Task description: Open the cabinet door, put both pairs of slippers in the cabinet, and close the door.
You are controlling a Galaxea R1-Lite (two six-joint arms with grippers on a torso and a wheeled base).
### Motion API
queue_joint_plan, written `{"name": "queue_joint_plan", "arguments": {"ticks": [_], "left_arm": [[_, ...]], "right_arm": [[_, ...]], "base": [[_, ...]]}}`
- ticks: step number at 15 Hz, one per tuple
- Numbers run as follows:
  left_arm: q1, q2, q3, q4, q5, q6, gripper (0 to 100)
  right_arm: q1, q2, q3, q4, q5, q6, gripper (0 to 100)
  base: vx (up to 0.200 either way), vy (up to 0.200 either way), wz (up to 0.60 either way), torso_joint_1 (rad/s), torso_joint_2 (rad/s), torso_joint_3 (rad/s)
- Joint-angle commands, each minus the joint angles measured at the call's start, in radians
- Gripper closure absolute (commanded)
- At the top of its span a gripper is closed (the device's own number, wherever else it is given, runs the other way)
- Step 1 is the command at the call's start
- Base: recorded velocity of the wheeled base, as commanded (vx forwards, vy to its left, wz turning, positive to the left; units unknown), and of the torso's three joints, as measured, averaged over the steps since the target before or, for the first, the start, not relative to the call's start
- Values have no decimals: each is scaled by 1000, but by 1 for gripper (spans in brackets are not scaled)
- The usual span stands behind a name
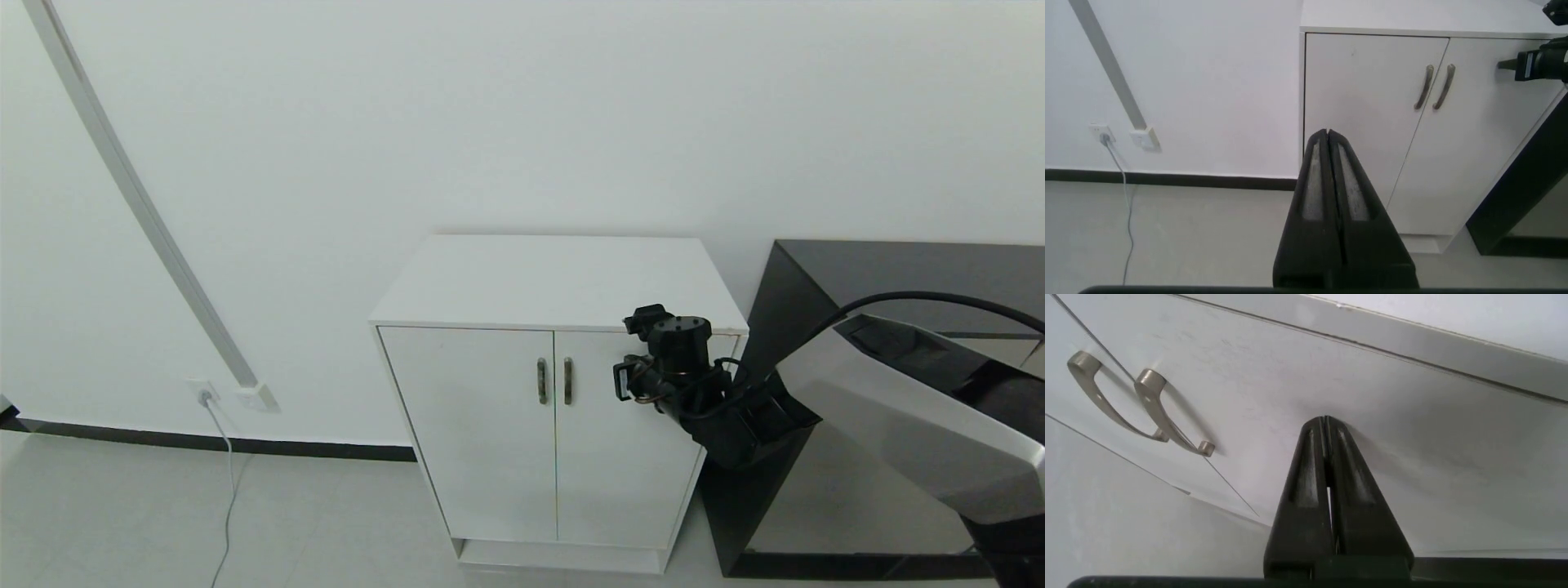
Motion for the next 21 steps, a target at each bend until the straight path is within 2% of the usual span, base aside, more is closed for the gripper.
{"name": "queue_joint_plan", "arguments": {"ticks": [1, 9, 20, 21], "left_arm": [[0, 0, 0, 0, 0, 0, 100], [0, 0, 0, 0, 0, 0, 100], [0, 0, 0, 0, 0, 1, 100], [0, 0, 0, 0, 0, 1, 100]], "right_arm": [[-3, 1, -3, -1, 0, -1, 100], [3, -43, 63, -51, -6, 0, 100], [-16, -372, 478, -168, -23, 42, 100], [-23, -448, 569, -189, -26, 42, 100]], "base": [[0, 0, 0, 0, 0, 0], [0, 0, 0, 0, 0, 0], [0, 0, 0, 0, 0, 0], [0, 0, 0, 0, 0, 0]]}}
